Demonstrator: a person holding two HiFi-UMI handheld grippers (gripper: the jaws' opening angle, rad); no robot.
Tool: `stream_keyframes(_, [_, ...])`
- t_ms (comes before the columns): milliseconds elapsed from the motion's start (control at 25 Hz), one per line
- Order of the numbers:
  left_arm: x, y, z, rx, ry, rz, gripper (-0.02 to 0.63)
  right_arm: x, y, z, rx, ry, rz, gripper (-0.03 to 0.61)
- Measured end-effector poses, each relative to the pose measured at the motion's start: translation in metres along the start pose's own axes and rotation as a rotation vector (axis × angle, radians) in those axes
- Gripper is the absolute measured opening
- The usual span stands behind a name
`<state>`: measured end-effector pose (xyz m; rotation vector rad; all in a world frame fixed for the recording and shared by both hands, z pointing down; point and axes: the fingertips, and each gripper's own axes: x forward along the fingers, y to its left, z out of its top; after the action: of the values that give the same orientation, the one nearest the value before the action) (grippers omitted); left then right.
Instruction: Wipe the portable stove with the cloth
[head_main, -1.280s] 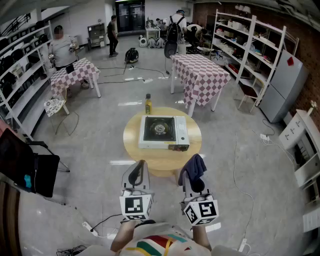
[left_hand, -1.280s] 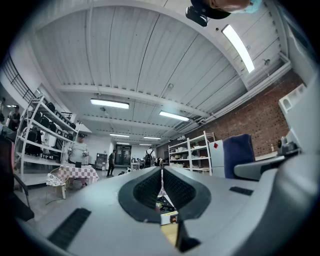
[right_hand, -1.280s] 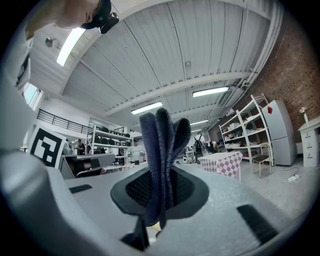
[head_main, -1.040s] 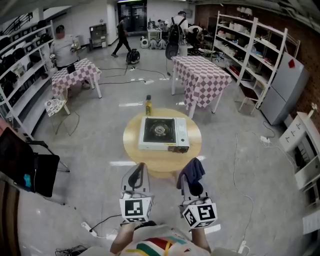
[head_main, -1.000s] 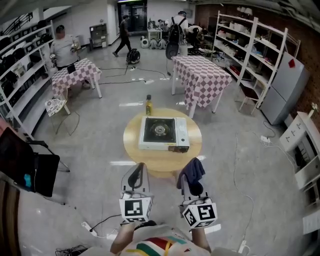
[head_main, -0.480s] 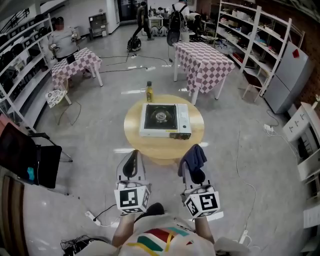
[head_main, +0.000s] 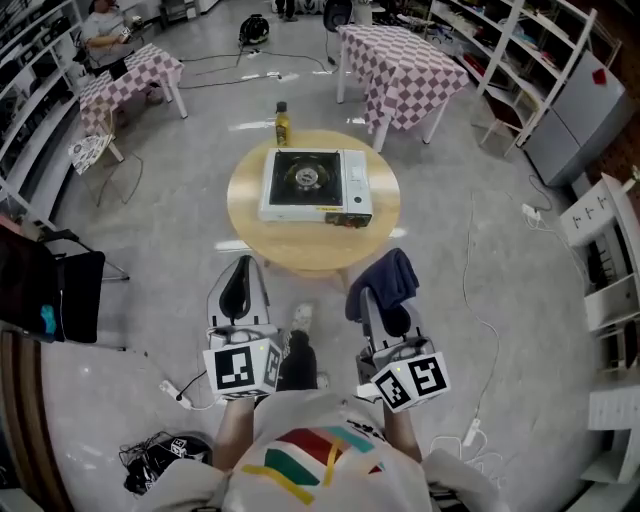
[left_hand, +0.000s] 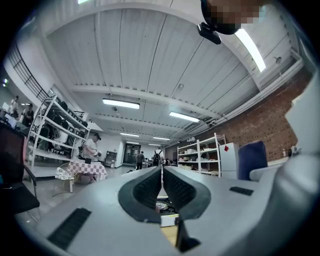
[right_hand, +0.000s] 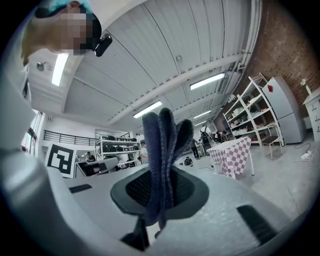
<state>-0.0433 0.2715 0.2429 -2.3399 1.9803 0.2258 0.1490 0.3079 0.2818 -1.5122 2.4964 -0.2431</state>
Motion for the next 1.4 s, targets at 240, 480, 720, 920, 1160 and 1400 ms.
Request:
stream_keyframes(240, [0.036,-0.008,-0.002,-0.001,-0.005,-0.026,0.012,0.020,-0.020,-0.004,-0.032,0.007,-0.036,0.032])
stream_keyframes(480, [0.077,-0.009,-0.004,0.006,-0.040,-0.045,0.012,0.054,-0.043,-0.002,-0.048,0.007,-0.062,0.032])
stream_keyframes(720, [0.141,0.012,-0.013,0.041,-0.052,-0.006,0.006,0.112,-0.073,0.005,-0.071,0.001,-0.083,0.032])
stream_keyframes(920, [0.210,0.027,-0.015,0.037,-0.054,-0.032,0.005,0.176,-0.102,0.018,-0.073,0.000,-0.113,0.032])
stream_keyframes(1160, [0.298,0.058,-0.016,0.017,-0.071,-0.053,0.005,0.261,-0.126,0.028,-0.102,0.015,-0.139,0.032])
stream_keyframes(1400, [0.357,0.078,-0.023,0.010,-0.059,-0.072,0.005,0.318,-0.149,0.030,-0.102,0.027,-0.168,0.032])
